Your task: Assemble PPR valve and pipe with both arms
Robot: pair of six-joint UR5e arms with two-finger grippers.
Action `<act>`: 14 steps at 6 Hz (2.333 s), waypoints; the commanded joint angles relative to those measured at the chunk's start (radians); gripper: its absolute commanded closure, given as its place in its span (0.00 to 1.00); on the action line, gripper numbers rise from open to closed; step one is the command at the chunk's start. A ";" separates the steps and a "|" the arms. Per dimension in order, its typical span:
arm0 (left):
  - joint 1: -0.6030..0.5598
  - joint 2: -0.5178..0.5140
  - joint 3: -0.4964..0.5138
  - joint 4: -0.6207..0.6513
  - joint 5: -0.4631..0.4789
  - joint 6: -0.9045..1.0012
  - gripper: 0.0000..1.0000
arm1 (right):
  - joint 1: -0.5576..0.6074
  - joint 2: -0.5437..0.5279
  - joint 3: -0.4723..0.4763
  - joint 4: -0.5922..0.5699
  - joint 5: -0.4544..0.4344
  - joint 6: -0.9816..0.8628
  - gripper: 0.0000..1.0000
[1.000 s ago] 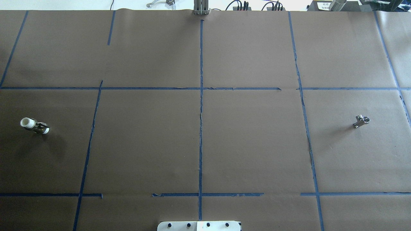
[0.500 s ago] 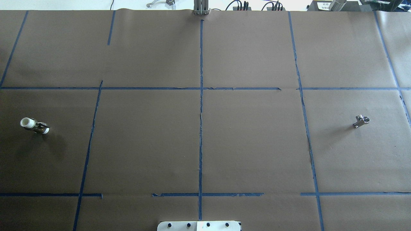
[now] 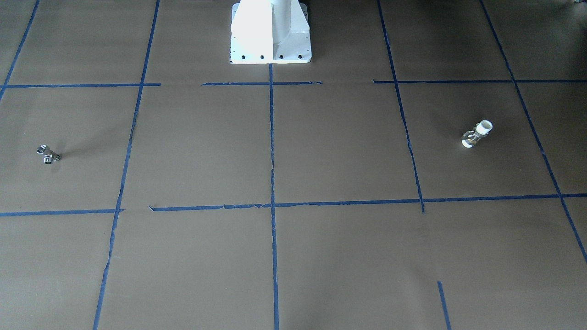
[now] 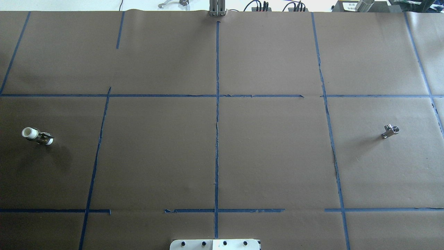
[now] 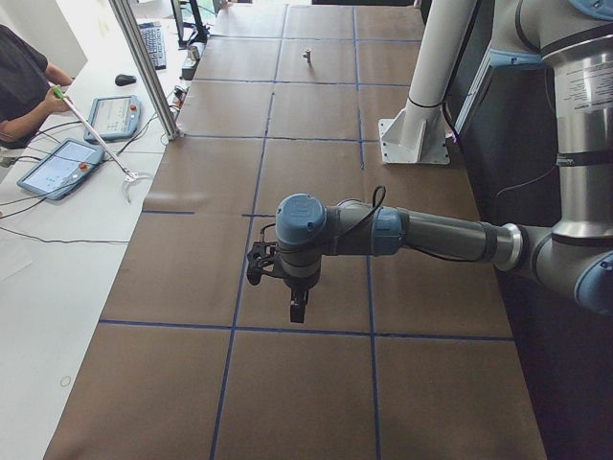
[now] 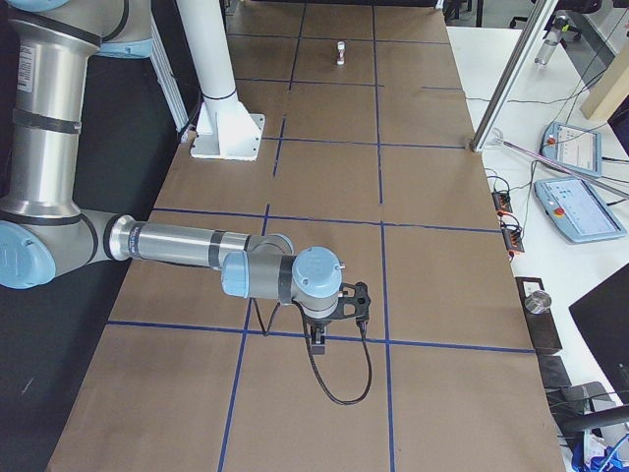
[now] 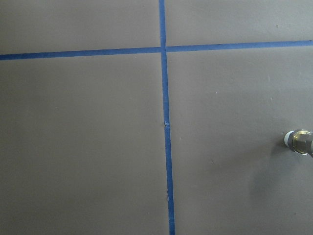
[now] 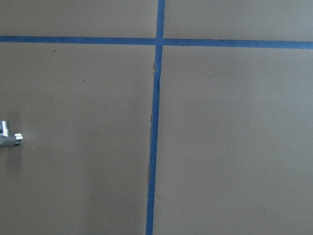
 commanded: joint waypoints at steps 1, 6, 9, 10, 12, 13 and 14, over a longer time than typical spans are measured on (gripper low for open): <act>0.111 0.002 -0.001 -0.012 -0.051 -0.007 0.00 | -0.015 -0.022 0.001 0.092 0.000 0.002 0.00; 0.466 -0.032 -0.019 -0.419 0.072 -0.595 0.00 | -0.040 -0.062 -0.005 0.163 0.018 0.006 0.00; 0.607 -0.089 0.036 -0.420 0.099 -0.668 0.00 | -0.049 -0.062 -0.010 0.163 0.018 0.009 0.00; 0.614 -0.119 0.081 -0.422 0.101 -0.666 0.00 | -0.051 -0.062 -0.010 0.163 0.018 0.009 0.00; 0.620 -0.150 0.110 -0.420 0.101 -0.665 0.00 | -0.060 -0.062 -0.010 0.163 0.023 0.011 0.00; 0.620 -0.153 0.111 -0.422 0.102 -0.663 0.01 | -0.062 -0.062 -0.010 0.163 0.023 0.012 0.00; 0.622 -0.153 0.111 -0.422 0.126 -0.662 0.04 | -0.062 -0.062 -0.010 0.163 0.023 0.012 0.00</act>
